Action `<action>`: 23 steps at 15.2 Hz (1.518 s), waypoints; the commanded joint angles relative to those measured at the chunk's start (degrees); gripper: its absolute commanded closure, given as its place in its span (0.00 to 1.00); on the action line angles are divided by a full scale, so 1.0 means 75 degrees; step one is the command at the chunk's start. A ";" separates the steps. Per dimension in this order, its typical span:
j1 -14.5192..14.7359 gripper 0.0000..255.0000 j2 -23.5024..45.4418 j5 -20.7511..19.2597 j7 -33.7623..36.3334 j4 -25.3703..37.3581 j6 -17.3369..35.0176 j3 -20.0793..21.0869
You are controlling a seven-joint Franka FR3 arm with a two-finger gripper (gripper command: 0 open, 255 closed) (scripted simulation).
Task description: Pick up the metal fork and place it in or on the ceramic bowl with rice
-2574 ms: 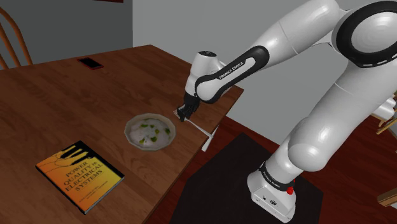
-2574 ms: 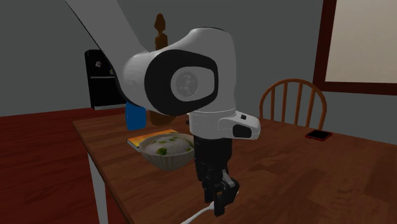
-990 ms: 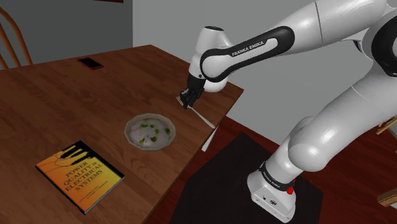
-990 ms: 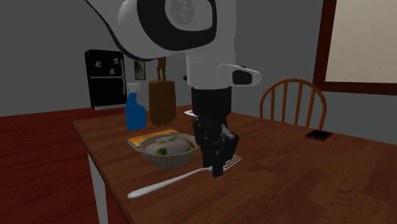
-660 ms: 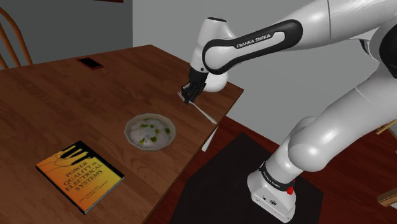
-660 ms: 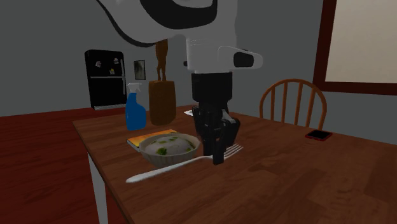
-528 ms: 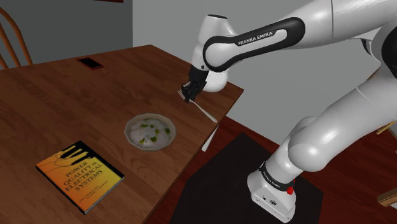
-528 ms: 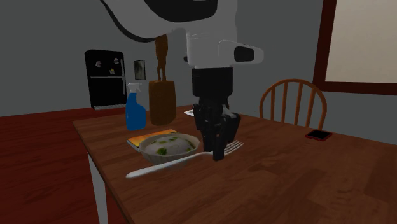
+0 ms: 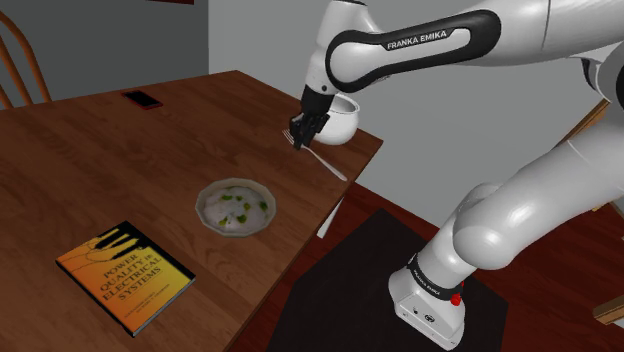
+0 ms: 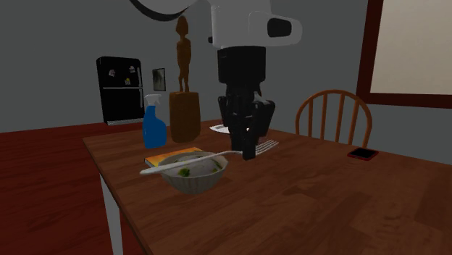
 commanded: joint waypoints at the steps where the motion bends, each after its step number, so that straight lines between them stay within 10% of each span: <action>1: 0.0082 1.00 0.0013 0.0021 0.0201 0.0137 -0.0122 0.0127; 23: 0.1212 1.00 0.1839 -0.0435 0.3486 0.1600 0.0233 0.2015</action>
